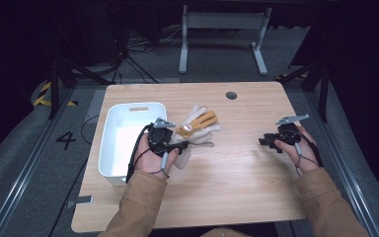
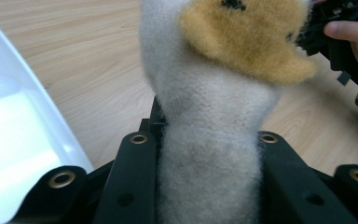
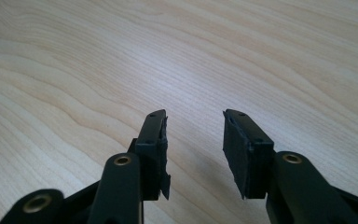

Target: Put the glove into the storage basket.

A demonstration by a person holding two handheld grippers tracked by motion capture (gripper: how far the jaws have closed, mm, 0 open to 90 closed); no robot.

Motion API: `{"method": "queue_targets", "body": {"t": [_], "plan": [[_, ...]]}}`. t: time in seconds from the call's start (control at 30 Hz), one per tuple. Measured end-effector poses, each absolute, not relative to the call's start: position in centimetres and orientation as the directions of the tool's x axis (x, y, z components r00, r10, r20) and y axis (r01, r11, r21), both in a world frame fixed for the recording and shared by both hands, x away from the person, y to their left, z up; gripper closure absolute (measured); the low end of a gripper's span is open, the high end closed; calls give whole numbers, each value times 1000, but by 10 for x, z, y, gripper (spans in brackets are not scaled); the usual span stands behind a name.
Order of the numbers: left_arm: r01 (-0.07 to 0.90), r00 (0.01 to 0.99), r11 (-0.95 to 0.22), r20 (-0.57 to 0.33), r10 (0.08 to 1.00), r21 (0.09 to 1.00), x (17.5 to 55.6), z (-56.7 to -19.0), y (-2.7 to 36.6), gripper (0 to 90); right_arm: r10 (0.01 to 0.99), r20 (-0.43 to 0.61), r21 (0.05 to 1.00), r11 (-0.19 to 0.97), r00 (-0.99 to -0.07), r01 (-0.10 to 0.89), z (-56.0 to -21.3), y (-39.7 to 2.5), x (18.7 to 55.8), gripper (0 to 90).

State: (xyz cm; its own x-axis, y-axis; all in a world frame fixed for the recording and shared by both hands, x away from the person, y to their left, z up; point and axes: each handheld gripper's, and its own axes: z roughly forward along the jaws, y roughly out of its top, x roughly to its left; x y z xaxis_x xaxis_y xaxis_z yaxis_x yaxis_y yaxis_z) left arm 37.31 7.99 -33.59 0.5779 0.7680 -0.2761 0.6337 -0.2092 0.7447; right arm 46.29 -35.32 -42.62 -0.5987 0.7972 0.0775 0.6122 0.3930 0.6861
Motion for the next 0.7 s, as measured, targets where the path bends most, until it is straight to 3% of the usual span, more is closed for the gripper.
{"method": "queue_targets", "body": {"t": [0.37,0.7], "plan": [[655,489,-132,-284,825,744,382,-333,90,721,823,106,697,340,-559,632,-428,-364,464,611],[663,397,-39,-307,865,747,387,-330,98,721,858,54,688,339,-510,642,-432,-361,455,609]]}}
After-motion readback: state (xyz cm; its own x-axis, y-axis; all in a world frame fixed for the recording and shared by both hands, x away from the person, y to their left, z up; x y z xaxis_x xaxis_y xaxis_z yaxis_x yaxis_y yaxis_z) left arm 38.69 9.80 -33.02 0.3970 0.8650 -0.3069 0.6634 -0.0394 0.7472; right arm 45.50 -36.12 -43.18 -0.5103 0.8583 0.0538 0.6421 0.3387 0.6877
